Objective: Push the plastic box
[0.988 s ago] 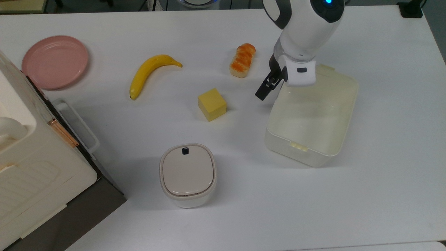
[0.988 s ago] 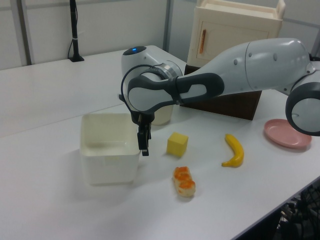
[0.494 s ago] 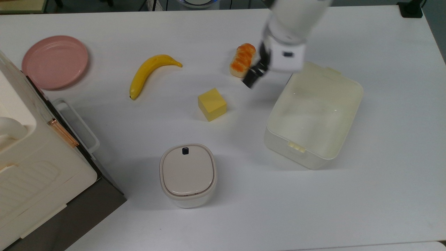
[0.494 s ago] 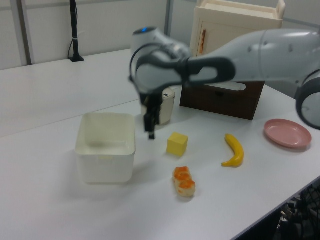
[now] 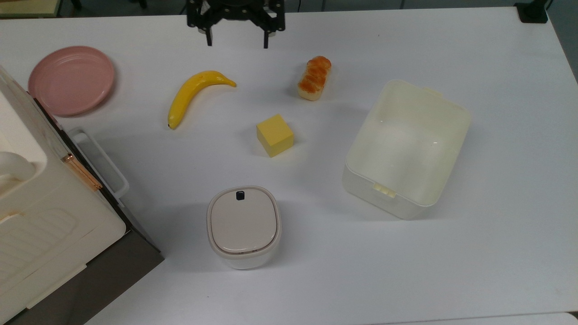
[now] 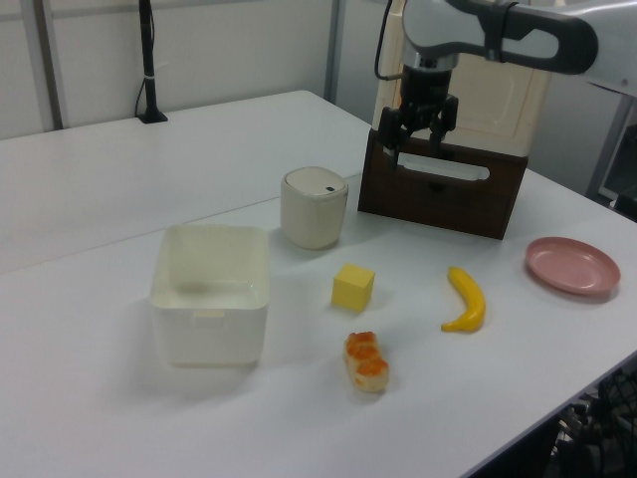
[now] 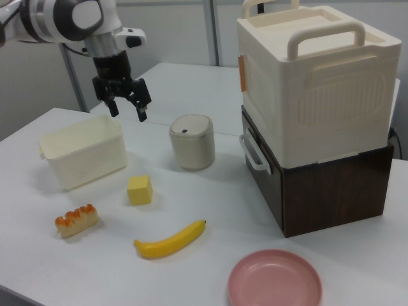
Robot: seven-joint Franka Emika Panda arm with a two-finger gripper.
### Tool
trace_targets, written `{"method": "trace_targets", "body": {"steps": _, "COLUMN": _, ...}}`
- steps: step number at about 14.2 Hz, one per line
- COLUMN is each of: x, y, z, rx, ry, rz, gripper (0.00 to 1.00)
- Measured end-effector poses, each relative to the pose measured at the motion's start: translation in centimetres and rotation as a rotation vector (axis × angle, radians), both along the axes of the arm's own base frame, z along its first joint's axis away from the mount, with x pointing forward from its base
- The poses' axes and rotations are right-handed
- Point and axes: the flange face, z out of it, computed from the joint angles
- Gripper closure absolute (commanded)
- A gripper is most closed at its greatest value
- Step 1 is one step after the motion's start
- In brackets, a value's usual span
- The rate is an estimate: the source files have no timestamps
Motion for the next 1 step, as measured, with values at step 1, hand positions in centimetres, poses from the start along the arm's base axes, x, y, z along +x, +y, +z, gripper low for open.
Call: {"method": "trace_targets", "body": {"steps": 1, "x": 0.03, "y": -1.32, "z": -0.02, "rx": 0.026, "ry": 0.0, "rz": -0.042, "gripper": 0.0}}
